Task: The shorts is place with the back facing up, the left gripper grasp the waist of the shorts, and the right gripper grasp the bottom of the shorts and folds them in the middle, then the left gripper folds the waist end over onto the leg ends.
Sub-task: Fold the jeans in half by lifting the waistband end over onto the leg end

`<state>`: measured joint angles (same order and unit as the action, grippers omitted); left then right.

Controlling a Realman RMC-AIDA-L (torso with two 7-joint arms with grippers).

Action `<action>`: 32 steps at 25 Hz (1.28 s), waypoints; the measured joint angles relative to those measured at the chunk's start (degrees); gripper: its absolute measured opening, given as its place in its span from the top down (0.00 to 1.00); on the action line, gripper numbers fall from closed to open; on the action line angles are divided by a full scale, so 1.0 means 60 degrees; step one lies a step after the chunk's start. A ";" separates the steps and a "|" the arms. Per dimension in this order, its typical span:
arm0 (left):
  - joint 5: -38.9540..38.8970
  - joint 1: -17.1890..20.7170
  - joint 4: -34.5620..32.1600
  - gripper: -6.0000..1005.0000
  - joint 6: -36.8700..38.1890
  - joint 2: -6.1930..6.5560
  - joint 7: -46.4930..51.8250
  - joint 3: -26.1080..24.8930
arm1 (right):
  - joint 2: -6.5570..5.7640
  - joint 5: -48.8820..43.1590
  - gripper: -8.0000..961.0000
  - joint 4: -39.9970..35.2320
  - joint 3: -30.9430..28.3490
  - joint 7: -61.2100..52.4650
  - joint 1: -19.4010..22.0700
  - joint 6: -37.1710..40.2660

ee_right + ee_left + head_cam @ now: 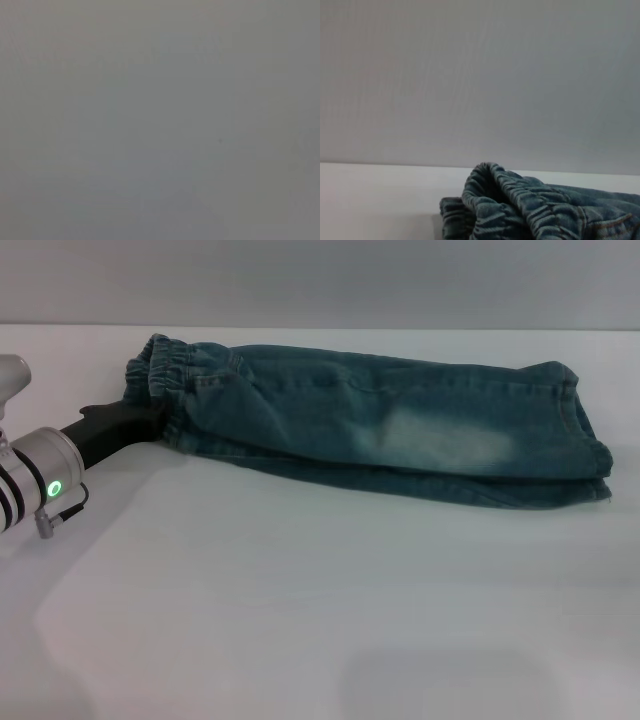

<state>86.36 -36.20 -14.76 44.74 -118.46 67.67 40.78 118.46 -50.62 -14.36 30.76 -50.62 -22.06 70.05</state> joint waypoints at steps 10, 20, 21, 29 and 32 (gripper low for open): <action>0.0007 -0.0001 0.0014 0.87 0.0036 0.0000 0.0000 -0.0024 | 0.0000 -0.0001 0.41 0.0053 0.0000 -0.0001 0.0000 0.0000; 0.0007 0.0011 0.0014 0.93 0.0245 0.0012 -0.0003 -0.0029 | -0.0001 -0.0002 0.41 0.0069 0.0000 0.0016 -0.0048 -0.0104; 0.0007 0.0011 0.0014 0.93 0.0245 0.0012 -0.0003 -0.0029 | 0.0000 -0.0001 0.41 0.0086 0.0000 0.0034 -0.0055 -0.0111; 0.0007 0.0024 -0.0175 0.93 0.1708 0.0057 0.0019 -0.0029 | 0.0000 -0.0001 0.41 0.0125 -0.0001 0.0073 -0.0201 -0.0684; 0.0007 -0.0040 -0.0358 0.93 0.2442 0.0060 0.0100 -0.0029 | 0.0019 -0.0011 0.41 0.0147 0.0037 0.0084 -0.0341 -0.1019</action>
<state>86.40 -36.44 -16.91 59.39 -118.10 68.27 40.60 118.58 -50.68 -13.47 30.98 -50.12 -24.10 63.93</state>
